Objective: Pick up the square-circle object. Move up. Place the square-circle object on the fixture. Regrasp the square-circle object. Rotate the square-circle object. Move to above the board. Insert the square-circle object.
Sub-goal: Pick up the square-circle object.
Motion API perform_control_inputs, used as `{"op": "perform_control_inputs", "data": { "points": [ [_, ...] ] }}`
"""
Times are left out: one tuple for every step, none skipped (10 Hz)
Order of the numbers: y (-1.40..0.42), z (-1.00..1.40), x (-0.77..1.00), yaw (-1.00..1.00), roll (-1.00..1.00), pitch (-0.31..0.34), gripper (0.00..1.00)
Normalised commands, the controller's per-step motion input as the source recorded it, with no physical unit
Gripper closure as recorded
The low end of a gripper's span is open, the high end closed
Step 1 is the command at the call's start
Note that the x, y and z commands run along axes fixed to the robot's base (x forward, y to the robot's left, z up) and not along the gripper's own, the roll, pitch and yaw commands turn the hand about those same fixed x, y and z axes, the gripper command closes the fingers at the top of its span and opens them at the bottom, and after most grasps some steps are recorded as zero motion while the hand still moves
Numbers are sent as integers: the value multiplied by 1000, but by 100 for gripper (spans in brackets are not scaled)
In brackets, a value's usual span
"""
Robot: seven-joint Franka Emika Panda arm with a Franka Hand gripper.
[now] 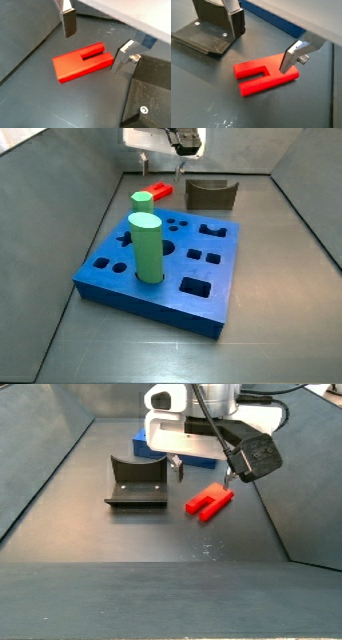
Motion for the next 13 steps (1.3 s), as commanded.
{"op": "perform_control_inputs", "data": {
  "points": [
    [-303, -349, -331, 0, 57, 0, 0],
    [-237, -357, -309, 0, 16, -21, 0],
    [-86, -123, -197, 0, 0, 0, 0],
    [-86, -143, -229, 0, 10, 0, 0],
    [-97, -334, -234, 0, 64, 0, 0],
    [-57, -283, -186, 0, 33, 0, 0],
    [-49, -374, -120, -83, 37, 0, 0],
    [-49, -314, -63, -231, 31, 0, 0],
    [0, -140, -63, -269, 1, 23, 0],
    [0, -66, -89, -286, 0, 3, 0],
    [0, -60, -146, -340, 0, 0, 0],
    [0, -63, -166, -300, 0, 0, 0],
    [-14, -126, -277, -243, 0, 0, 0]
  ]
}}
